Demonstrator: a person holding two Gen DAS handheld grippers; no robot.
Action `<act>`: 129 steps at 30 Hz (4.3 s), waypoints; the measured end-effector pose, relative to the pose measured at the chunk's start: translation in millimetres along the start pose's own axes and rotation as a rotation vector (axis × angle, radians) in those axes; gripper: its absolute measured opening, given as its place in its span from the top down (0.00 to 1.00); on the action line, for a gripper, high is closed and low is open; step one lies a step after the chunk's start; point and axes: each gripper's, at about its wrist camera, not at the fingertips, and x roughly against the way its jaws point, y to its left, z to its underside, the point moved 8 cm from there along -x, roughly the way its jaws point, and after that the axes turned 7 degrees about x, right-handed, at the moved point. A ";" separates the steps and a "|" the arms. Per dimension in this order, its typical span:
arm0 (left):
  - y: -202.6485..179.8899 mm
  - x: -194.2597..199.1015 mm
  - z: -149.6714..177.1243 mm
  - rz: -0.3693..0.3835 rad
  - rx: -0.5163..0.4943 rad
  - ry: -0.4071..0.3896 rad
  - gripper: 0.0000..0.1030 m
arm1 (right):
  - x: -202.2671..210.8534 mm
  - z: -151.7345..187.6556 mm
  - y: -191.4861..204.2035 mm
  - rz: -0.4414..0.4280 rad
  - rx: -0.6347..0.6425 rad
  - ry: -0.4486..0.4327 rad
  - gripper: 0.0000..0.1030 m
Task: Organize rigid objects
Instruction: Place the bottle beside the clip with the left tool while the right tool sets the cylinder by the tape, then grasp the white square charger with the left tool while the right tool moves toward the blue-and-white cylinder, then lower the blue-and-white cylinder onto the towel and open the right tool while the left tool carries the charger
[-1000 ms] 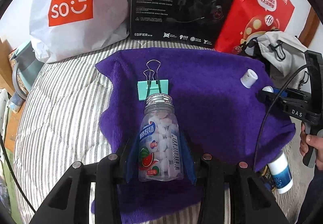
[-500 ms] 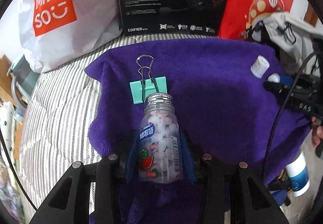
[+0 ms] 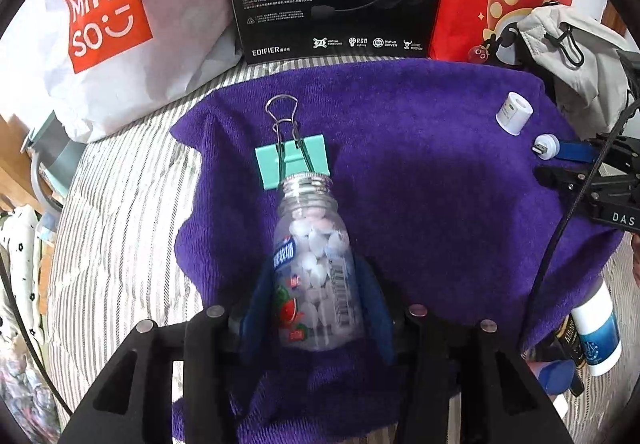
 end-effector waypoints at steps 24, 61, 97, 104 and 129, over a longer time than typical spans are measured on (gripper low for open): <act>-83.2 83.8 91.6 0.218 0.046 -0.007 0.29 | 143.9 123.2 16.1 -0.012 -0.252 -0.107 0.21; -81.0 64.6 114.8 0.093 -0.078 -0.007 0.74 | 108.6 122.1 67.1 -0.141 -0.247 -0.108 0.21; -30.2 63.9 122.8 0.090 0.015 -0.017 0.74 | 75.6 148.7 39.8 0.043 -0.193 0.009 0.64; -31.7 64.2 121.7 0.064 0.004 -0.045 0.75 | 75.9 147.3 42.2 0.083 -0.153 -0.007 0.65; -2.8 95.5 101.6 0.177 0.094 -0.084 0.75 | 108.4 137.7 52.0 -0.075 -0.205 -0.054 0.65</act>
